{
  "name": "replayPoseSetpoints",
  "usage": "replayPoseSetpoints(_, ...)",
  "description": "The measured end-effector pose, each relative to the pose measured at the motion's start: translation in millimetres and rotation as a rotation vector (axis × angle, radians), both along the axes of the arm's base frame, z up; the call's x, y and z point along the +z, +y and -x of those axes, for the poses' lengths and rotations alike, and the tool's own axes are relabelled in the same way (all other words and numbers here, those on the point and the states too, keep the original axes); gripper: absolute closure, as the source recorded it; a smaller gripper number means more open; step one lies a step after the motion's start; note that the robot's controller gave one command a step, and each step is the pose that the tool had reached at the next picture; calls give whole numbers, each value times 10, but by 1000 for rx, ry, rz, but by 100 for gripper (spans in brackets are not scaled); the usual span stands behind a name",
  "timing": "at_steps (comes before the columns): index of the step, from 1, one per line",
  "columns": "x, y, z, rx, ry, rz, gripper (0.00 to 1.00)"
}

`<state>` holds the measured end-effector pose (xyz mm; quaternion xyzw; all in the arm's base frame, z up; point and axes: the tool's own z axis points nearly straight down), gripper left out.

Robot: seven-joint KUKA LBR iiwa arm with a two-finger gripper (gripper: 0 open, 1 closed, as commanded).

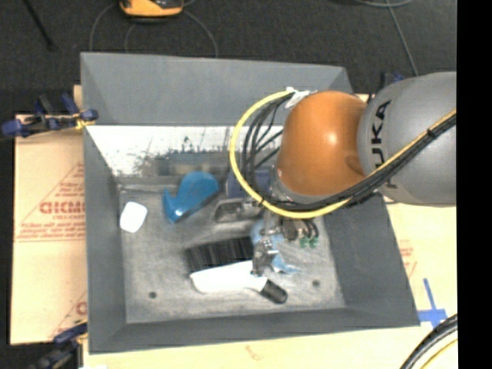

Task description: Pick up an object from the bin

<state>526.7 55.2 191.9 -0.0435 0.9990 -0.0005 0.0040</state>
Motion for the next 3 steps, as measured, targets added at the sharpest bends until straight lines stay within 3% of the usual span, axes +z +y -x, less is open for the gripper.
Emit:
replayPoseSetpoints(1, -515, -43, -18, 134, -1, 1, 0)
replayPoseSetpoints(2, -982, -53, 131, 345, 1, 2, 0)
replayPoseSetpoints(3, -1200, 207, -339, 456, 2, 1, 100)
